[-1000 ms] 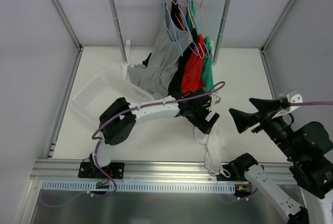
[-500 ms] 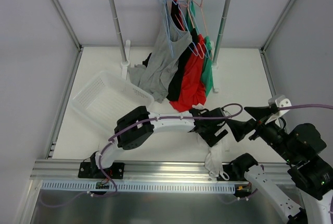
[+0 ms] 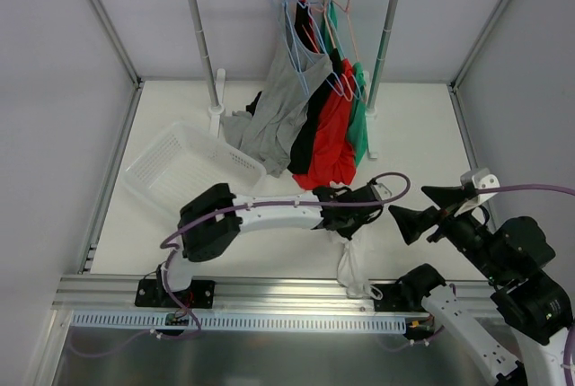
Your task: Remove the tank top from the hanger
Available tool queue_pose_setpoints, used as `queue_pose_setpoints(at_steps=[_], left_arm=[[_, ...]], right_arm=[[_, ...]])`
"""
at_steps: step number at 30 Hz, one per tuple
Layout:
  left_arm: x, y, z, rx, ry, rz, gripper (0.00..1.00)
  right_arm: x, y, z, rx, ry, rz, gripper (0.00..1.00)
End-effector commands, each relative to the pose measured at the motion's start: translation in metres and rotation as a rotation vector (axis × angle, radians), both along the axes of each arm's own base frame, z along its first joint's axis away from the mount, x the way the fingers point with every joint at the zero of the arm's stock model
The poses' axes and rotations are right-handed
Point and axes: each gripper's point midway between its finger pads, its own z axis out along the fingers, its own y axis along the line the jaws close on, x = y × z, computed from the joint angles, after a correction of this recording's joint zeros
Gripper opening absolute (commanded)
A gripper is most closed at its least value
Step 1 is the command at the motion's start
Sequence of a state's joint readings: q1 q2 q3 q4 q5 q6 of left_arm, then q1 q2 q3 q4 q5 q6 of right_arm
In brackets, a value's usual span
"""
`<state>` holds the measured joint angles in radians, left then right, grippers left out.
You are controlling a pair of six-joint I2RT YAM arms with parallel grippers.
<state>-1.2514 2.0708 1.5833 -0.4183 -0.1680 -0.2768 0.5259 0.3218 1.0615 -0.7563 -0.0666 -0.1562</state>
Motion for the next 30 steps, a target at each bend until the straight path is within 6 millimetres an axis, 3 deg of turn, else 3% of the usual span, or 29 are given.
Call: queue_pose_setpoints(at_steps=[1,2,3,7,12,17,18,20,21,24,28,30], left_arm=[[0.021,0.020,0.132,-0.201,-0.214,0.090,0.00],[0.023,0.026,0.147,-0.220,-0.241,0.105,0.00],[0.025,0.036,0.178,-0.271,-0.283,0.117,0.00],[0.046,0.080,0.238,-0.305,-0.438,0.253,0.00],[0.074,0.146,0.283,-0.335,-0.458,0.441,0.00],[0.096,0.216,0.300,-0.397,-0.455,0.631,0.00],[0.104,0.240,0.307,-0.426,-0.458,0.710,0.00],[0.113,0.265,0.297,-0.422,-0.434,0.786,0.00],[0.121,0.289,0.295,-0.441,-0.420,0.860,0.00],[0.128,0.318,0.269,-0.440,-0.353,0.967,0.00],[0.138,0.362,0.213,-0.383,-0.243,1.151,0.00],[0.140,0.374,0.181,-0.331,-0.184,1.208,0.00]], right_arm=[[0.007,-0.008,0.019,0.051,-0.074,-0.062,0.99],[0.010,-0.014,0.019,0.052,-0.081,-0.099,1.00],[0.011,-0.017,0.021,0.055,-0.088,-0.120,1.00],[0.012,-0.025,0.026,0.054,-0.113,-0.155,1.00],[0.009,-0.032,0.036,0.057,-0.146,-0.181,0.99],[0.012,-0.031,0.035,0.046,-0.139,-0.183,0.99],[0.013,-0.031,0.033,0.042,-0.132,-0.182,0.99],[0.016,-0.027,0.030,0.035,-0.117,-0.172,0.99],[0.017,-0.024,0.028,0.034,-0.111,-0.162,1.00],[0.020,-0.018,0.027,0.034,-0.098,-0.142,0.99],[0.025,-0.011,0.024,0.033,-0.087,-0.125,1.00],[0.027,-0.006,0.023,0.036,-0.082,-0.106,1.00]])
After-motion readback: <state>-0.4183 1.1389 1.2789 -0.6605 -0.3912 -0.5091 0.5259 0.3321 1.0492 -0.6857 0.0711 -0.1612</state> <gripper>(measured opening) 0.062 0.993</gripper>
